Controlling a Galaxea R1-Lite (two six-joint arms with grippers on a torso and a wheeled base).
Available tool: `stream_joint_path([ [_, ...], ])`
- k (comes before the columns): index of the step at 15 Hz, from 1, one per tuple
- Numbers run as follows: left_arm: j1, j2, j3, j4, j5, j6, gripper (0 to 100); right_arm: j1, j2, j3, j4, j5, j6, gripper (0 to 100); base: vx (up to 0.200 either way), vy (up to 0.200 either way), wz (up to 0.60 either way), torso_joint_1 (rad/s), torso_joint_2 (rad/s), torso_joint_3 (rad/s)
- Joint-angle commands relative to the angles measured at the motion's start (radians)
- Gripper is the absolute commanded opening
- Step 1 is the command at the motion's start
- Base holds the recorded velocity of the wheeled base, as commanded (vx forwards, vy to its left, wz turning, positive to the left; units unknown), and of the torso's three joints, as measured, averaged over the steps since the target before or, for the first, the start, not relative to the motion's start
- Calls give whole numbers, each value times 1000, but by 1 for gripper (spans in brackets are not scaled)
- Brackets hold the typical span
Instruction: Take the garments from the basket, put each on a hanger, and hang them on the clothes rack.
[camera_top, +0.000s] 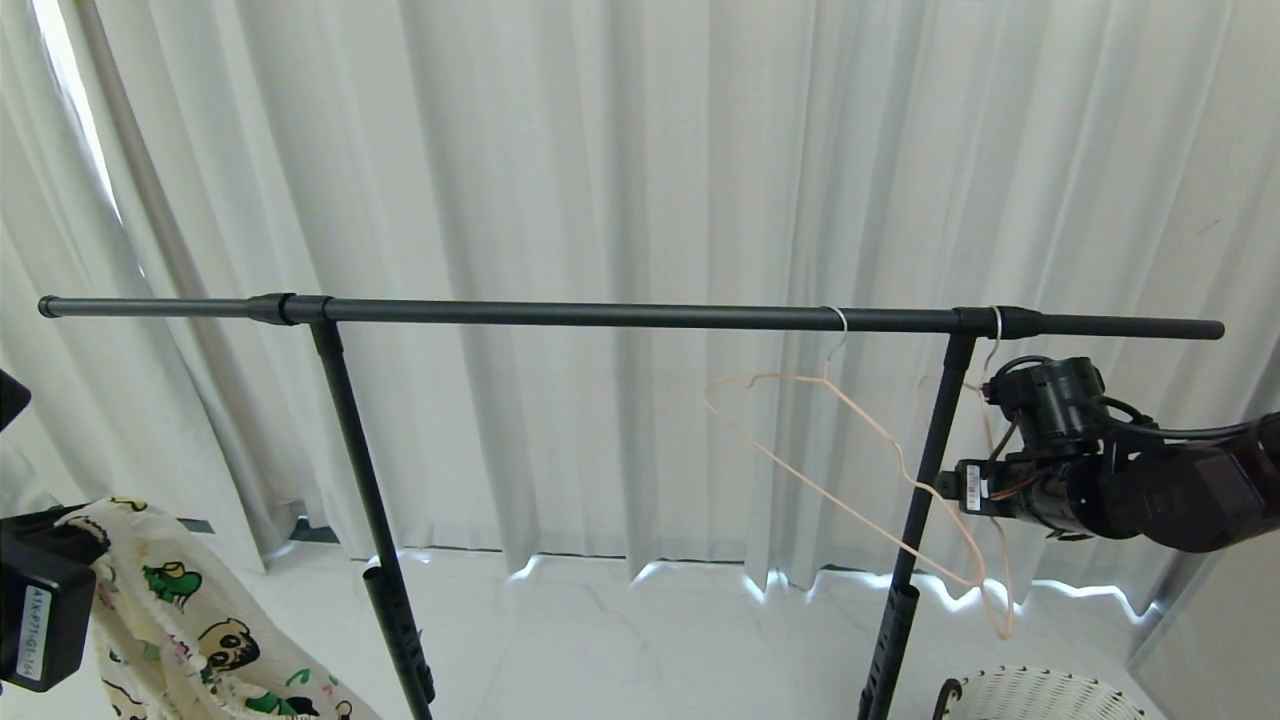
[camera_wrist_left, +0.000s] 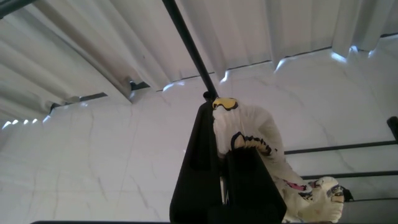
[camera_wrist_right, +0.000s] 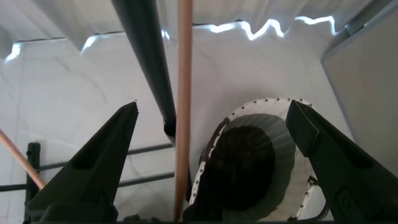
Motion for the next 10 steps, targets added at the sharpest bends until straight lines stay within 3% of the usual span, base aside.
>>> stream_joint_path([
  [1, 0, 8, 0, 0, 1, 1, 0, 2, 2, 4, 0, -1, 2, 100, 0, 0, 0, 0, 0, 0],
  [2, 0, 7, -1, 0, 1, 1, 0, 2, 5, 2, 0, -1, 11, 0, 0, 0, 0, 0, 0, 0],
  [10, 0, 5, -1, 0, 1, 1, 0, 3, 1, 2, 0, -1, 28, 0, 0, 0, 0, 0, 0, 0],
])
